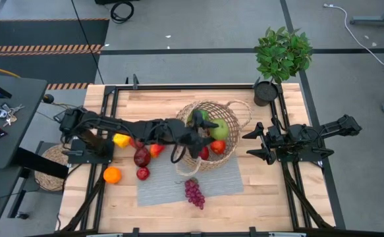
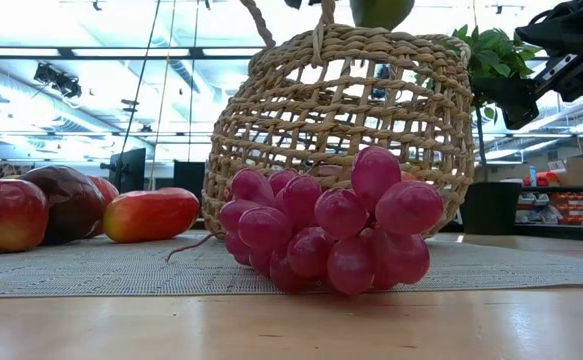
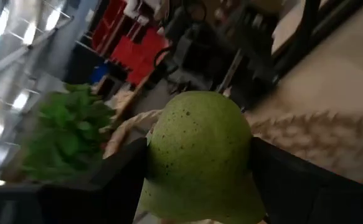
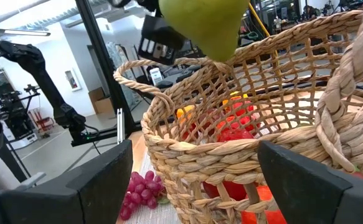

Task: Build produce basket
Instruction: Put the pear into the brown basket

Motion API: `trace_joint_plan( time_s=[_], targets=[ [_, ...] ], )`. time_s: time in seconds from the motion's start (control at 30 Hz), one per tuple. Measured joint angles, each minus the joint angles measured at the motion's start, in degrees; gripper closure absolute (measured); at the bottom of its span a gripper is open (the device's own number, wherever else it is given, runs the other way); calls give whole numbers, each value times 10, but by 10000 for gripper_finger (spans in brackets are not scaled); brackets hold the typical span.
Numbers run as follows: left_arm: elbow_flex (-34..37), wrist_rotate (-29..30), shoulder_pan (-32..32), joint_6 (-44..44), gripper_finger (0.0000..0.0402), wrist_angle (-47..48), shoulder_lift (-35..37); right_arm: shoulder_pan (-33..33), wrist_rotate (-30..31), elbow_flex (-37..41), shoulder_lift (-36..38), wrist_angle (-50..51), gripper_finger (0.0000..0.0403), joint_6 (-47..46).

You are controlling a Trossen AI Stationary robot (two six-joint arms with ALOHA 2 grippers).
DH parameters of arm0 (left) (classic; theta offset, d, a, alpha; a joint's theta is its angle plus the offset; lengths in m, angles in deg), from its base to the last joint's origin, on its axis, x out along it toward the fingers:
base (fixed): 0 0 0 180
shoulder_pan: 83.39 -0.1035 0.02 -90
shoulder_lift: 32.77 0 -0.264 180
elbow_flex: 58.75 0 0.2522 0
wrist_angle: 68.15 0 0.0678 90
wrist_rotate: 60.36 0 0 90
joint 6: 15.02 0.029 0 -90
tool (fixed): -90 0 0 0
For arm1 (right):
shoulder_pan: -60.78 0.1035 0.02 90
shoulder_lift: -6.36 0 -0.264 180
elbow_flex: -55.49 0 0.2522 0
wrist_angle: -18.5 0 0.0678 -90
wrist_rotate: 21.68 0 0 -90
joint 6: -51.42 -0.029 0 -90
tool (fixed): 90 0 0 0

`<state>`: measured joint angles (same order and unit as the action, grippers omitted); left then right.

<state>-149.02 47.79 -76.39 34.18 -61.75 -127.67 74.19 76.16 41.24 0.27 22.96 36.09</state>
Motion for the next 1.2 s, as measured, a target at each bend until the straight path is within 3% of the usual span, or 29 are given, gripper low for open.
trace_joint_plan(
  time_s=[0.27, 0.4, 0.87, 1.2],
  targets=[
    [0, -150, -45, -181, 133, 5, 2, 0, 0, 0, 0, 0, 55, 0],
    [0, -194, -60, -269, 131, 10, 2, 0, 0, 0, 0, 0, 55, 0],
    [0, -210, -69, -458, 130, 14, 2, 0, 0, 0, 0, 0, 55, 0],
    [-1, -210, -68, -463, 130, 16, 41, 0, 0, 0, 0, 0, 55, 0]
  ],
)
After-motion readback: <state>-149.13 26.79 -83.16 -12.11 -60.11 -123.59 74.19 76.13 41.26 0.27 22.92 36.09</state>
